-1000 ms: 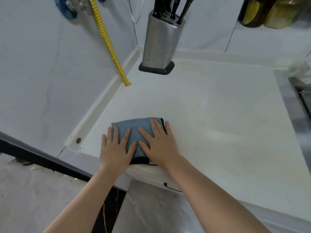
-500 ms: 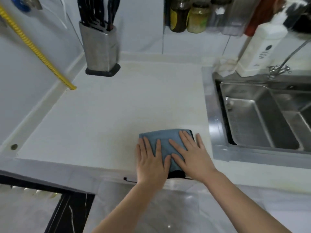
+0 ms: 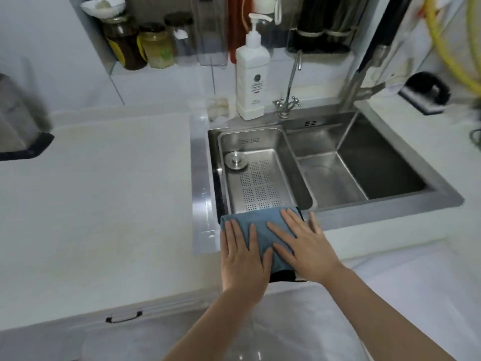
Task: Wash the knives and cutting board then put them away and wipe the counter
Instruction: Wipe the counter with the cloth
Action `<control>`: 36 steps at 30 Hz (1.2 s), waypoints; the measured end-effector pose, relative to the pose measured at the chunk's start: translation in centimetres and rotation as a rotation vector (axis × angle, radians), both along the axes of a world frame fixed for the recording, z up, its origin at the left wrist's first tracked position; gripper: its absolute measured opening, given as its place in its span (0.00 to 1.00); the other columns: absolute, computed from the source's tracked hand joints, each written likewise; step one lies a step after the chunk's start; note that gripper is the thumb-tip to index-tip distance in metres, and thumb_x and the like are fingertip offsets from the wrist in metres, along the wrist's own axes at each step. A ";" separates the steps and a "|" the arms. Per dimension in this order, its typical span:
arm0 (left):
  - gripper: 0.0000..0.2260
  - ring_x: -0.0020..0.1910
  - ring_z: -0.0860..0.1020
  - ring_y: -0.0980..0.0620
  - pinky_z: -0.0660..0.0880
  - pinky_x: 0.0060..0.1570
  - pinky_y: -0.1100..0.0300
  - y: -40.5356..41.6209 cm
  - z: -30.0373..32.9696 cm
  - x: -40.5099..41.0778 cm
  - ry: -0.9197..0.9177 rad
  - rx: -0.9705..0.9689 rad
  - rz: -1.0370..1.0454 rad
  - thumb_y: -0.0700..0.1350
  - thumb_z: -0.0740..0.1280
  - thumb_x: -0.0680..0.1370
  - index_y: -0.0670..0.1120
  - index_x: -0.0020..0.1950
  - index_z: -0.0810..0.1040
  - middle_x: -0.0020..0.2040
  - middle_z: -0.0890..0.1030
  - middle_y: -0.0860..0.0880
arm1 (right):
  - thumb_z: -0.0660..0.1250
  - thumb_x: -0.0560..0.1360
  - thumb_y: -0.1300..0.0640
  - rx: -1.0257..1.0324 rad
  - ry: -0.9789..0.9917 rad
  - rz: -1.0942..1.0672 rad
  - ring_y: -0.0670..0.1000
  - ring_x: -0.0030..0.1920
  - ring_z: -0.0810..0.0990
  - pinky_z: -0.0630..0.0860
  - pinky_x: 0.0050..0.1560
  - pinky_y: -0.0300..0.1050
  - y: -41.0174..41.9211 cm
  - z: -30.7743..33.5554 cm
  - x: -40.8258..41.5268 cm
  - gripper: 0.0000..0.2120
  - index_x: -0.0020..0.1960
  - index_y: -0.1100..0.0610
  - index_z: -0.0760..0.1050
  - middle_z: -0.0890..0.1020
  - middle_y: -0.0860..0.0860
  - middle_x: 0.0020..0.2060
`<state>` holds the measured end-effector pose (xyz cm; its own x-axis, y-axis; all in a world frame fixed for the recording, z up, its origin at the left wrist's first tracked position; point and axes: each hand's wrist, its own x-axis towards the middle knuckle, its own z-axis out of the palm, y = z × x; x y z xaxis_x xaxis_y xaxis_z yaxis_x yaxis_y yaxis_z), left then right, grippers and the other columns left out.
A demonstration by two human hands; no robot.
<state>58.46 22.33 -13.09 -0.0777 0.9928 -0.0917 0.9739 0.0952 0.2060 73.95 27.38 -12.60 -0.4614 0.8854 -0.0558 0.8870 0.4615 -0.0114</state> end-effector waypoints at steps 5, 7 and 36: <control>0.42 0.76 0.44 0.38 0.35 0.71 0.46 1.3 0.3 4.1 -0.001 -0.019 -0.058 0.63 0.23 0.72 0.43 0.77 0.52 0.76 0.50 0.35 | 0.40 0.79 0.38 -0.042 -0.005 -0.026 0.53 0.70 0.69 0.52 0.67 0.61 1.2 0.1 4.3 0.26 0.70 0.43 0.64 0.70 0.55 0.70; 0.39 0.76 0.53 0.36 0.44 0.71 0.44 2.1 0.5 5.4 0.028 -0.047 -0.064 0.62 0.28 0.76 0.42 0.75 0.60 0.75 0.59 0.34 | 0.40 0.79 0.38 -0.063 -0.007 -0.040 0.53 0.70 0.69 0.54 0.67 0.62 1.6 0.0 5.8 0.26 0.70 0.44 0.65 0.70 0.55 0.70; 0.32 0.69 0.67 0.47 0.60 0.68 0.59 12.9 3.0 10.1 -0.248 -0.225 -0.666 0.62 0.70 0.69 0.49 0.69 0.72 0.72 0.68 0.50 | 0.60 0.60 0.29 -0.360 0.371 -0.336 0.45 0.76 0.52 0.44 0.73 0.53 4.2 3.4 19.5 0.41 0.70 0.45 0.66 0.58 0.45 0.75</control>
